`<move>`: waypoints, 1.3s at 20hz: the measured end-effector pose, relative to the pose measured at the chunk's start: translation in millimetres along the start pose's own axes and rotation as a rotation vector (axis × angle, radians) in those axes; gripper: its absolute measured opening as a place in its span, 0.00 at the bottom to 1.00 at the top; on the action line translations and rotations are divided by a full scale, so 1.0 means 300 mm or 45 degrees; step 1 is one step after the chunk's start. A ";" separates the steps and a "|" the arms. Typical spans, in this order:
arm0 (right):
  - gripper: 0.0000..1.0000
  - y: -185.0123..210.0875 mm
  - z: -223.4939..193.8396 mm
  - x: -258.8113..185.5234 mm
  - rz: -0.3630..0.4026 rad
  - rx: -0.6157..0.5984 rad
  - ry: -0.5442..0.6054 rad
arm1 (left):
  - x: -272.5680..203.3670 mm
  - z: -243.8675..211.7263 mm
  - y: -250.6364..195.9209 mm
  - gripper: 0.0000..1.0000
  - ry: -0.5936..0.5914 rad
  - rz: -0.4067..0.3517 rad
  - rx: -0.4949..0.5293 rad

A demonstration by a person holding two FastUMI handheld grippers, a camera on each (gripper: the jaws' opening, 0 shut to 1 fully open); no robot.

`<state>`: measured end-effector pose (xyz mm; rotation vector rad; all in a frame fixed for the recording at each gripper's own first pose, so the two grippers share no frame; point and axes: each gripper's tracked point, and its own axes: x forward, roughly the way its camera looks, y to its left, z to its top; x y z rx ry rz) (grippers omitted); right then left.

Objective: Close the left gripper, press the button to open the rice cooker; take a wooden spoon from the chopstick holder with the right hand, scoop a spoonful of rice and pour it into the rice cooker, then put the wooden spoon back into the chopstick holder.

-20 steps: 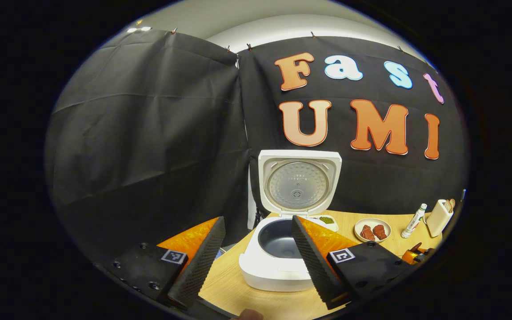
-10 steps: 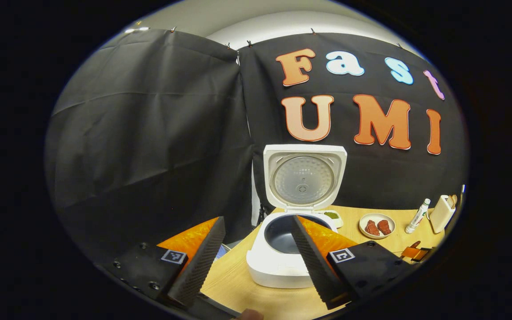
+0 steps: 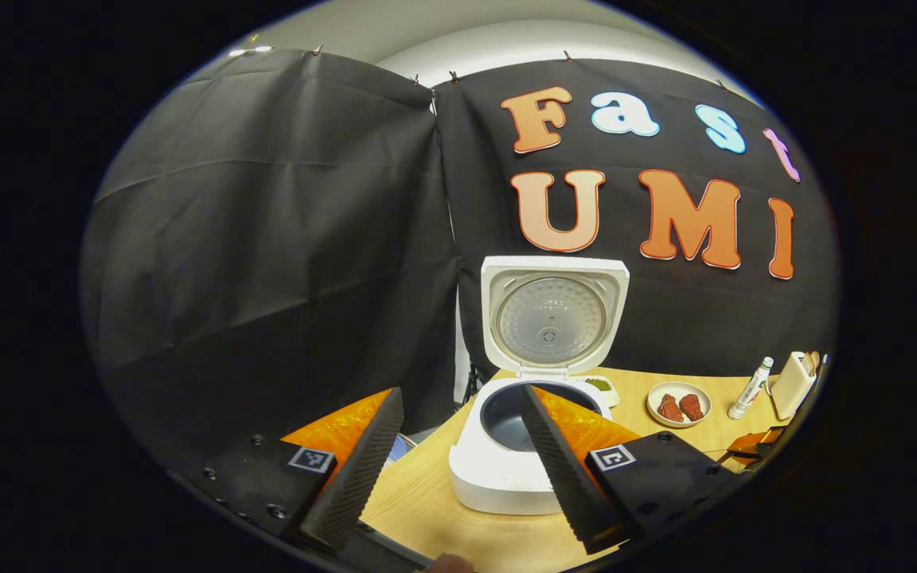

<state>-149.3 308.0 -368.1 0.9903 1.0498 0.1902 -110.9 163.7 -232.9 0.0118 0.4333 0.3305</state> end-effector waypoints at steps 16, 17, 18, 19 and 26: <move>0.18 -0.072 0.079 -0.083 0.244 0.491 0.073 | 0.000 0.008 -0.040 1.00 -0.001 -0.037 0.017; 0.18 -0.077 0.105 -0.098 0.264 0.530 0.054 | 0.001 0.011 -0.049 1.00 -0.005 -0.044 0.020; 0.18 -0.086 0.131 -0.109 0.285 0.564 0.042 | 0.000 0.014 -0.057 1.00 -0.009 -0.049 0.025; 0.18 -0.090 0.152 -0.123 0.304 0.606 0.022 | 0.002 0.017 -0.065 1.00 -0.015 -0.056 0.029; 0.18 -0.021 0.280 -0.190 0.475 0.824 -0.042 | 0.002 0.033 -0.092 1.00 -0.023 -0.075 0.035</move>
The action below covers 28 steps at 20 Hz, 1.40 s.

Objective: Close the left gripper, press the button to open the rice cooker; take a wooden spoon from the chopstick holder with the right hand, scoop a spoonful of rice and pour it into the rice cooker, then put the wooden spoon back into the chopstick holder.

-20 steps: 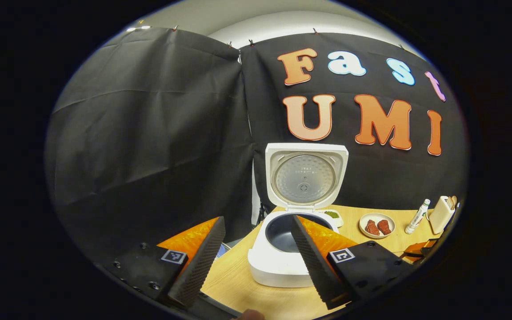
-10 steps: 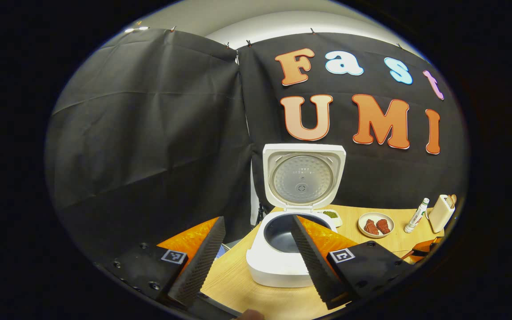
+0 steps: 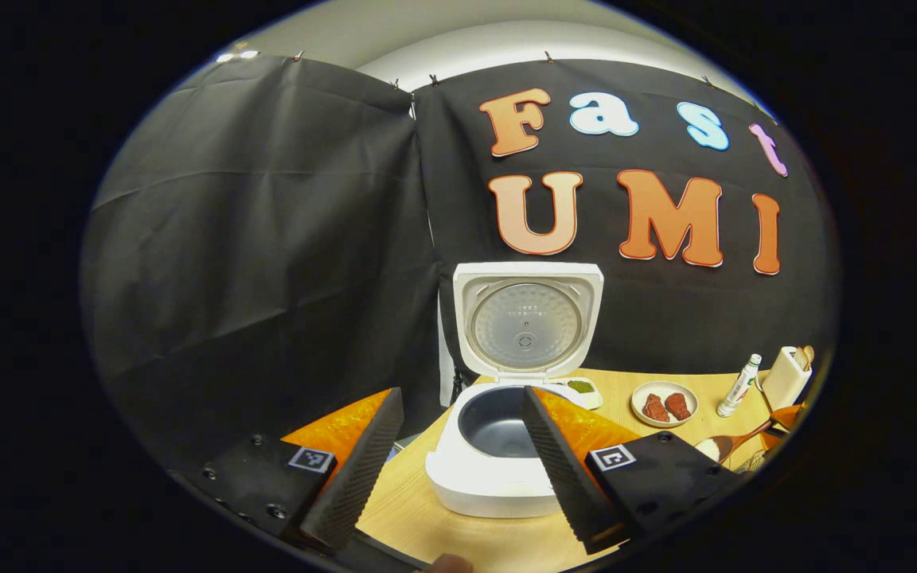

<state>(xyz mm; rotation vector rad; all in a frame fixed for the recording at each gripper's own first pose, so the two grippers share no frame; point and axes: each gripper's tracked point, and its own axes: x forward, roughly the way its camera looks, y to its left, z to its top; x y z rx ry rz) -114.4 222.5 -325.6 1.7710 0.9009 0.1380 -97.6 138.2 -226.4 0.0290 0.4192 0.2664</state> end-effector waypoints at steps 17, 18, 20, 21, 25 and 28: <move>0.18 0.405 -0.246 0.175 0.260 0.137 0.183 | 0.014 -0.008 0.067 0.98 -0.003 0.063 -0.045; 0.18 0.404 -0.272 0.203 0.244 0.140 0.203 | 0.013 -0.014 0.082 1.00 -0.003 0.075 -0.049; 0.18 0.399 -0.333 0.257 0.211 0.123 0.244 | 0.013 -0.024 0.119 1.00 0.001 0.100 -0.062; 0.18 0.403 -0.366 0.289 0.196 0.115 0.266 | 0.017 -0.031 0.136 1.00 0.006 0.114 -0.070; 0.18 0.387 -0.488 0.413 0.134 0.075 0.347 | 0.027 -0.055 0.221 0.98 0.021 0.184 -0.109; 0.18 0.384 -0.571 0.499 0.097 0.016 0.396 | 0.028 -0.079 0.283 1.00 0.031 0.238 -0.129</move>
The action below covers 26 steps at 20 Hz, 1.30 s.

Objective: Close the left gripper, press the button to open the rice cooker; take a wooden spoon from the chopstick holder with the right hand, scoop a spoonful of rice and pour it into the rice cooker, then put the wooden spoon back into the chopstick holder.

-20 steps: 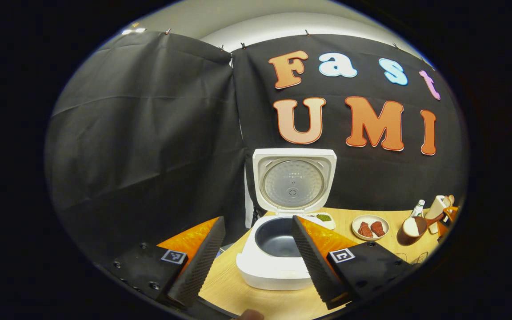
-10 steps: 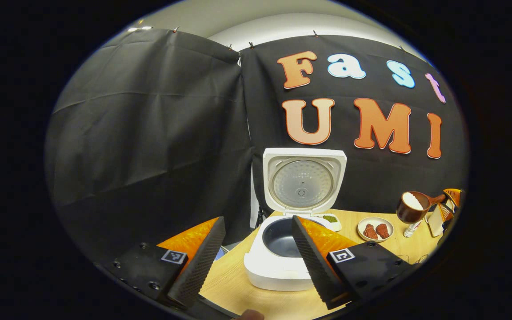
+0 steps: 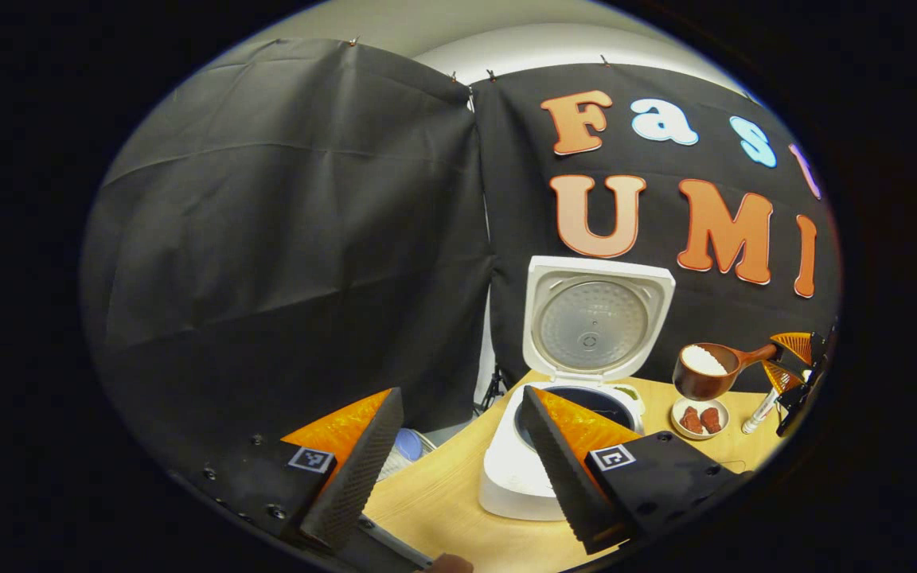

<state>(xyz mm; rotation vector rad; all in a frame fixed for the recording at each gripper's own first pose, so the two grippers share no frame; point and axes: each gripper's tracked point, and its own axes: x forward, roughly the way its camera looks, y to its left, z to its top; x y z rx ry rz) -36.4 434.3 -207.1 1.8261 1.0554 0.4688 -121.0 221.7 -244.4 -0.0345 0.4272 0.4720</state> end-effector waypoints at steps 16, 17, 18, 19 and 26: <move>0.13 -0.162 -0.113 0.287 -0.255 -0.446 0.045 | 0.126 -0.036 0.092 0.98 0.036 0.078 -0.034; 0.18 -0.156 -0.116 0.298 -0.259 -0.493 0.037 | 0.143 -0.039 0.076 0.98 0.040 0.061 -0.028; 0.18 -0.146 -0.114 0.312 -0.259 -0.536 0.032 | 0.156 -0.045 0.055 0.98 0.048 0.039 -0.020; 0.18 -0.139 -0.117 0.324 -0.260 -0.591 0.021 | 0.168 -0.048 0.033 0.98 0.053 0.016 -0.011; 0.18 -0.074 -0.178 0.377 -0.262 -0.974 0.030 | 0.229 -0.041 -0.053 0.98 0.063 -0.075 0.028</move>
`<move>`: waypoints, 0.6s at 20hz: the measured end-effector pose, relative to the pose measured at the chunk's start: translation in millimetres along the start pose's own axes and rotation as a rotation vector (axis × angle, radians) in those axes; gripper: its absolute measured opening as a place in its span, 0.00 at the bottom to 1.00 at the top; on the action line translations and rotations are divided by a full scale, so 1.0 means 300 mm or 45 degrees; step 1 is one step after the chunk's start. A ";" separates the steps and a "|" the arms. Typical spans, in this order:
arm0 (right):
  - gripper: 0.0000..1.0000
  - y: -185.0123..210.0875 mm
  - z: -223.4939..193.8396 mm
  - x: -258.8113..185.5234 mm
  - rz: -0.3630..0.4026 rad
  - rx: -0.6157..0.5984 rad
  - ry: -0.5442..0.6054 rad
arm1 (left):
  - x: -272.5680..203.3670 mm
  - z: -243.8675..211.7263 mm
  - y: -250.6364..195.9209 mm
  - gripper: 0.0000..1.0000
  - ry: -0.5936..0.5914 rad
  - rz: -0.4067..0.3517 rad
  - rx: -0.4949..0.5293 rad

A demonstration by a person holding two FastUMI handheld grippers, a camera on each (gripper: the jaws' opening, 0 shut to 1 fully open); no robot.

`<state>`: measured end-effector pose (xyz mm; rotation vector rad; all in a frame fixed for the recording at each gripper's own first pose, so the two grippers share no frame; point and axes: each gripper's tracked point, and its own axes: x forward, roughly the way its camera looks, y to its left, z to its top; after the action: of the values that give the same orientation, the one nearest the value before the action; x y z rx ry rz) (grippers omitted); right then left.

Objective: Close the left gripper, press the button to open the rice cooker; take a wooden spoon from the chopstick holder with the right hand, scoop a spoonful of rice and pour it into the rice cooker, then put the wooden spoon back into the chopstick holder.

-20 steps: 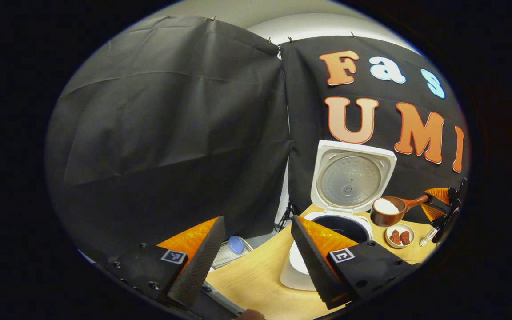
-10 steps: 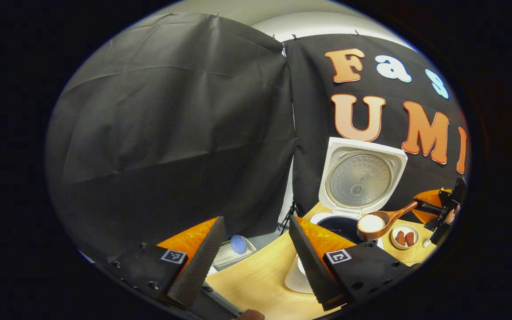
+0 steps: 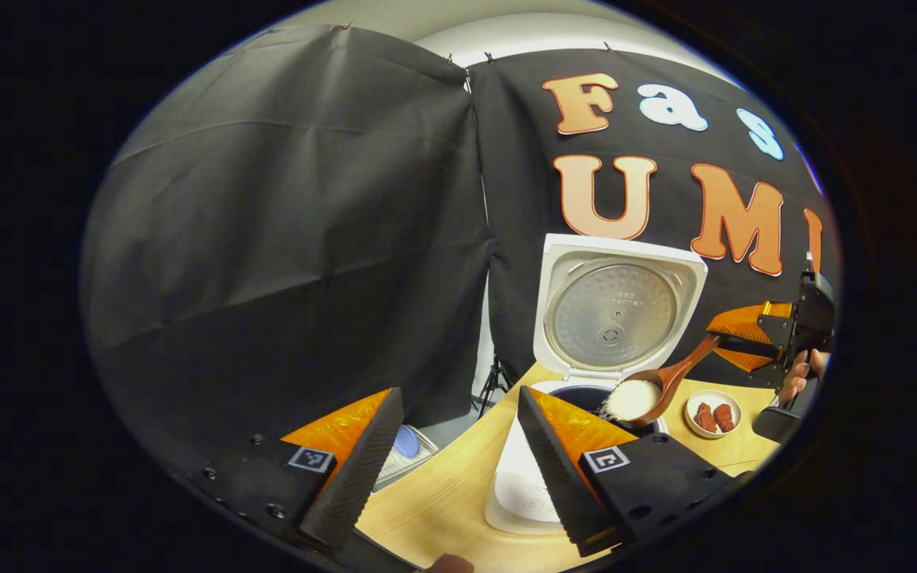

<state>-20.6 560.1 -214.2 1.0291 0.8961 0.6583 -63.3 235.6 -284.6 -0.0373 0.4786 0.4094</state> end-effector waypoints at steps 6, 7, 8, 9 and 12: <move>0.18 0.039 -0.001 0.008 -0.016 -0.217 -0.046 | 0.034 0.005 0.020 0.98 -0.001 -0.007 0.014; 0.18 0.045 -0.004 0.006 -0.015 -0.242 -0.055 | 0.041 0.007 0.017 0.98 0.000 -0.012 0.016; 0.18 0.050 -0.003 0.009 -0.019 -0.272 -0.064 | 0.046 0.012 0.014 0.98 0.000 -0.021 0.018; 0.18 0.059 0.000 0.010 -0.018 -0.296 -0.076 | 0.050 0.019 0.010 0.98 -0.005 -0.031 0.024; 0.18 0.070 0.000 0.010 -0.030 -0.390 -0.103 | 0.073 0.033 -0.004 0.98 -0.016 -0.061 0.044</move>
<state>-20.2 570.7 -195.9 0.7641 0.7095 0.7047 -41.0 244.0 -285.9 -0.0127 0.4715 0.3540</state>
